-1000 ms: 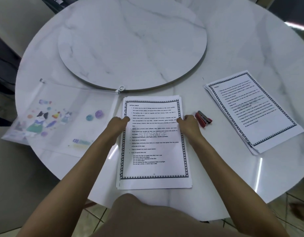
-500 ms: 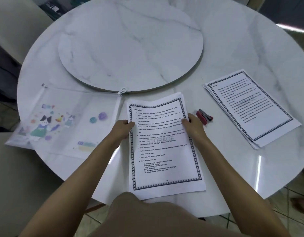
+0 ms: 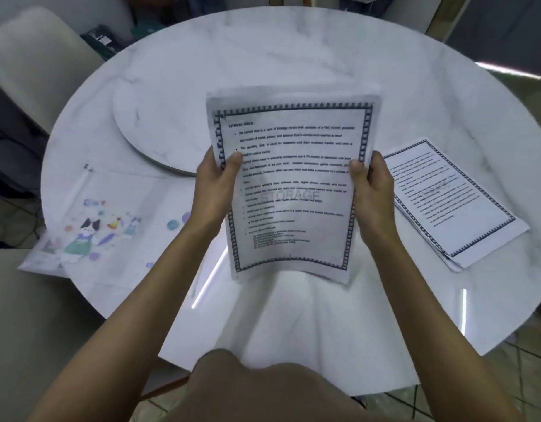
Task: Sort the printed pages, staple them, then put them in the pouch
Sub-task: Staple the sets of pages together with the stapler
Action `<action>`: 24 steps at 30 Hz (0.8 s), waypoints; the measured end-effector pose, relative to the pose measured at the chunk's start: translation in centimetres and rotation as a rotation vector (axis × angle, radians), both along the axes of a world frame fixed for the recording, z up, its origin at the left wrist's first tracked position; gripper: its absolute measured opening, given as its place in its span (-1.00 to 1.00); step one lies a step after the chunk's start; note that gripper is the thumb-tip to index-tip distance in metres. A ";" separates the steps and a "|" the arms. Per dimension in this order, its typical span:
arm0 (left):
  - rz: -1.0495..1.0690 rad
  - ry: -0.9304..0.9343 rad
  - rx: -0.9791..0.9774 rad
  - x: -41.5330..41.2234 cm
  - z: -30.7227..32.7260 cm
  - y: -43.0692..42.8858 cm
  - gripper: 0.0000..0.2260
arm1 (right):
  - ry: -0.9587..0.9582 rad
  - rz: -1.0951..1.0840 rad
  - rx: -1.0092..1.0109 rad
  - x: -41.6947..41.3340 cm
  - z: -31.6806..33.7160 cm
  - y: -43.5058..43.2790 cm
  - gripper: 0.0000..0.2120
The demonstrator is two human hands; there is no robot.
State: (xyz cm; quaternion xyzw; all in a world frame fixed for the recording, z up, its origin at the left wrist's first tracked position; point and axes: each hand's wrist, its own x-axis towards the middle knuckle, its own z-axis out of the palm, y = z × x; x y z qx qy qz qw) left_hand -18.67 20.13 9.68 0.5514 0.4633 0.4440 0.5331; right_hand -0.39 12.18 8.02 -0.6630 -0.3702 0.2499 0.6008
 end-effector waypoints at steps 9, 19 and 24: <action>0.030 -0.085 0.208 -0.4 2.8 -1.2 -0.88 | 0.048 0.002 0.236 -0.7 2.9 -1.3 -0.89; 0.076 -0.160 0.316 -0.3 3.8 -1.1 -0.94 | 0.028 -0.049 0.317 -1.1 5.2 -1.1 -0.91; 0.084 -0.142 0.331 -0.2 3.4 -0.4 -0.94 | 0.034 -0.091 0.345 -1.1 5.0 -0.8 -0.87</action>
